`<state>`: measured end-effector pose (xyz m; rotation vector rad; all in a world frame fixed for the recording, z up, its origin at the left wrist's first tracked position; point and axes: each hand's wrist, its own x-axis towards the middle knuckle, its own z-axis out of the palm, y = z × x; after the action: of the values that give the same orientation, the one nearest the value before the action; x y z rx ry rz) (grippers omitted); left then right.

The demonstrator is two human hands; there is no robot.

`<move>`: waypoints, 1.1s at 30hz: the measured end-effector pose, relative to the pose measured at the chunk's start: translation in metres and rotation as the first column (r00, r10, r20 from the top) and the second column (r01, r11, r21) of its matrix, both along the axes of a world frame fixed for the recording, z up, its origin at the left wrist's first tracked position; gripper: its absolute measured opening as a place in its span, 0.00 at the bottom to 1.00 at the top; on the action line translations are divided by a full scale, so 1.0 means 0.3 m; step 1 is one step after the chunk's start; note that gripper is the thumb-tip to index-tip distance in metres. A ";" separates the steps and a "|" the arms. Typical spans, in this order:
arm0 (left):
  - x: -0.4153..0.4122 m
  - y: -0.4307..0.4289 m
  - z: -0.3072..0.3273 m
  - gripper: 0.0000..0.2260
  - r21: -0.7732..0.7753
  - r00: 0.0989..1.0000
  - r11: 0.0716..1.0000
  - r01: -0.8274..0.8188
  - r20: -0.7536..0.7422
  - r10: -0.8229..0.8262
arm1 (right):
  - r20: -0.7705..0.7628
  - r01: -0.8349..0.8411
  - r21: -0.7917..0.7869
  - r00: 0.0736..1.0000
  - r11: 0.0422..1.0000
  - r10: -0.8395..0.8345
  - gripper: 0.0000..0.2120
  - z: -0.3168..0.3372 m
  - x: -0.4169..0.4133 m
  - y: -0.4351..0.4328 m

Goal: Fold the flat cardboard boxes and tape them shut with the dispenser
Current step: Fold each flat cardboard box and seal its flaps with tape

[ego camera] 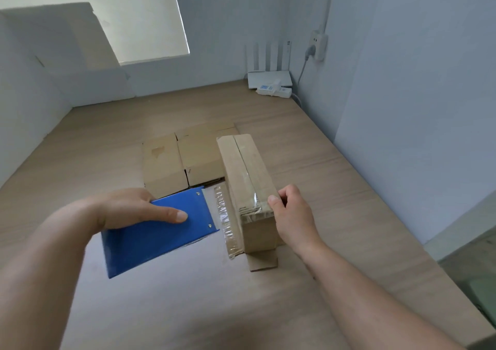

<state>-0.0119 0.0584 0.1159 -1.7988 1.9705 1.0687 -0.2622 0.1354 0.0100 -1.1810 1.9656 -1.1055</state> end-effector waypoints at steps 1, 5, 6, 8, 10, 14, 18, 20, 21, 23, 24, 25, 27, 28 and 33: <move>-0.013 0.000 -0.016 0.38 -0.026 0.999 1.000 -0.009 0.035 0.010 | -0.008 0.001 -0.002 1.000 1.000 -0.001 0.06 0.001 0.003 -0.001; -0.072 -0.008 -0.091 0.29 -0.110 0.988 0.994 -0.020 0.151 0.037 | -0.030 0.005 -0.001 1.000 1.000 -0.005 0.06 0.006 0.006 0.004; -0.085 -0.008 -0.109 0.29 -0.115 0.986 0.993 -0.029 0.159 0.047 | -0.037 0.003 0.001 0.999 1.000 -0.003 0.06 0.005 0.007 0.005; -0.118 -0.002 -0.140 0.29 -0.126 0.985 0.990 -0.056 0.157 0.076 | -0.046 -0.005 0.006 0.999 1.000 0.005 0.06 0.002 0.011 0.005; -0.163 0.015 -0.151 0.28 -0.169 0.980 0.983 -0.072 0.172 0.102 | -0.048 -0.008 0.005 0.999 1.000 0.009 0.06 0.002 0.013 0.003; -0.214 0.040 -0.144 0.25 -0.302 0.944 0.953 0.011 0.317 0.090 | -0.046 -0.017 -0.002 0.999 1.000 0.017 0.06 0.007 0.023 -0.003; -0.223 0.060 -0.139 0.23 -0.351 0.930 0.936 0.012 0.348 0.119 | -0.044 -0.028 0.010 0.999 1.000 0.028 0.06 0.021 0.040 -0.014; -0.198 0.078 -0.160 0.18 -0.392 0.867 0.913 0.110 0.488 0.104 | -0.032 -0.028 0.017 0.999 0.999 0.029 0.05 0.022 0.042 -0.015; -0.170 0.098 -0.180 0.15 -0.375 0.802 0.908 0.188 0.592 0.079 | -0.031 -0.025 0.020 0.999 0.999 0.026 0.05 0.021 0.040 -0.010; -0.097 0.132 -0.245 0.15 -0.336 0.747 0.922 0.191 0.660 0.086 | -0.032 -0.017 0.019 0.999 1.000 0.018 0.05 0.017 0.024 0.004; -0.063 0.143 -0.280 0.16 -0.345 0.764 0.927 0.144 0.634 0.118 | -0.030 -0.014 0.014 0.999 1.000 0.014 0.06 0.016 0.015 0.006; -0.034 0.156 -0.316 0.17 -0.365 0.792 0.927 0.086 0.590 0.159 | -0.034 -0.014 0.015 0.999 1.000 0.014 0.06 0.013 0.012 0.009; -0.006 0.186 -0.370 0.18 -0.410 0.848 0.911 -0.034 0.471 0.244 | -0.044 -0.020 0.025 0.999 0.999 0.021 0.06 0.013 0.017 0.009; -0.001 0.200 -0.400 0.17 -0.439 0.862 0.896 -0.069 0.426 0.275 | -0.041 -0.024 0.023 0.999 0.999 0.025 0.06 0.011 0.021 0.005; 0.008 0.266 -0.519 0.14 -0.468 0.884 0.877 -0.107 0.359 0.299 | -0.053 -0.026 0.024 0.998 0.999 0.028 0.06 0.012 0.014 0.000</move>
<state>-0.0094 0.1381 -0.0397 -2.2782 1.8652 0.2286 -0.2582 0.1352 0.0138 -1.2324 1.9914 -1.0443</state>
